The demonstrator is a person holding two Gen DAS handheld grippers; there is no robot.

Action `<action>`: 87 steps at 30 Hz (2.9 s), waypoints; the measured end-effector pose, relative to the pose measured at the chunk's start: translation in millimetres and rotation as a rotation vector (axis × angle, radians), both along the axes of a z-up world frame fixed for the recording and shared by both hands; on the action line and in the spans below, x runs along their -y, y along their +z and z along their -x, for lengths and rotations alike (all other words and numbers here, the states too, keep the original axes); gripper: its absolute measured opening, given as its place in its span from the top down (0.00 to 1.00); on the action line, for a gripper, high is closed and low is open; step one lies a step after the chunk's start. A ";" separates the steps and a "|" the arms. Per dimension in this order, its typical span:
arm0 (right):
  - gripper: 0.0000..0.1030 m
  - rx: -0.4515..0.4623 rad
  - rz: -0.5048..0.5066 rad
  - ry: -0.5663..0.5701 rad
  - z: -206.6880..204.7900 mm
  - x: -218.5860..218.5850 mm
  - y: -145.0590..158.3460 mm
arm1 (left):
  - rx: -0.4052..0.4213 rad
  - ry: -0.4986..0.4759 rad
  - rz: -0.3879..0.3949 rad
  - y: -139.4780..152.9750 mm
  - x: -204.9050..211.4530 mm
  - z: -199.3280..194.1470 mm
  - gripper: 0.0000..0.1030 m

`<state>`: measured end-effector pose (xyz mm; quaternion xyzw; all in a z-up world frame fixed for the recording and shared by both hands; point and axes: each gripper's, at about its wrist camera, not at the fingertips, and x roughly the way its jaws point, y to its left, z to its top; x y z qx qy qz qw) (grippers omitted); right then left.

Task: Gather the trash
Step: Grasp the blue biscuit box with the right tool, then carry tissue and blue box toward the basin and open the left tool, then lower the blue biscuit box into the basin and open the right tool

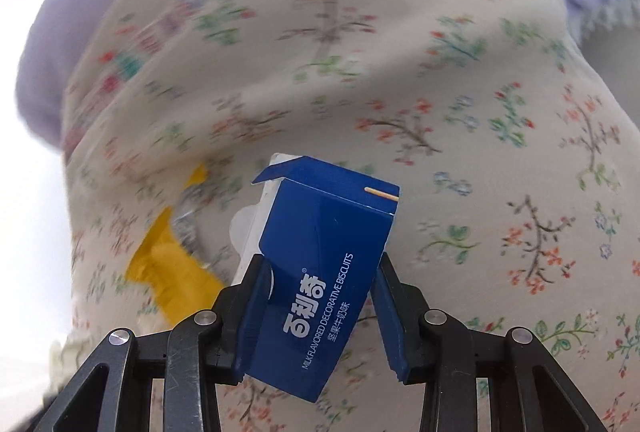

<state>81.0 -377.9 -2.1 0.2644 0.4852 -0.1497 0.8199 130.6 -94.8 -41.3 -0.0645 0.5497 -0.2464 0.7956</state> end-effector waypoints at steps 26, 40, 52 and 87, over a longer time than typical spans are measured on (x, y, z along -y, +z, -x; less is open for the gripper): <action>0.56 0.102 0.306 0.517 -7.2 -181.8 21.9 | -0.015 0.200 -0.045 -5.2 -115.3 -2.5 0.90; 0.56 0.127 0.223 0.705 -21.5 -278.8 14.5 | -0.071 0.446 -0.054 -23.1 -228.1 -13.6 0.90; 0.56 0.120 0.141 0.821 -56.1 -360.9 -21.9 | -0.147 0.597 -0.110 -52.5 -278.0 -30.6 0.89; 0.46 0.067 -0.030 0.835 -100.8 -391.0 -62.3 | -0.125 0.701 -0.088 -29.6 -297.4 -25.5 0.61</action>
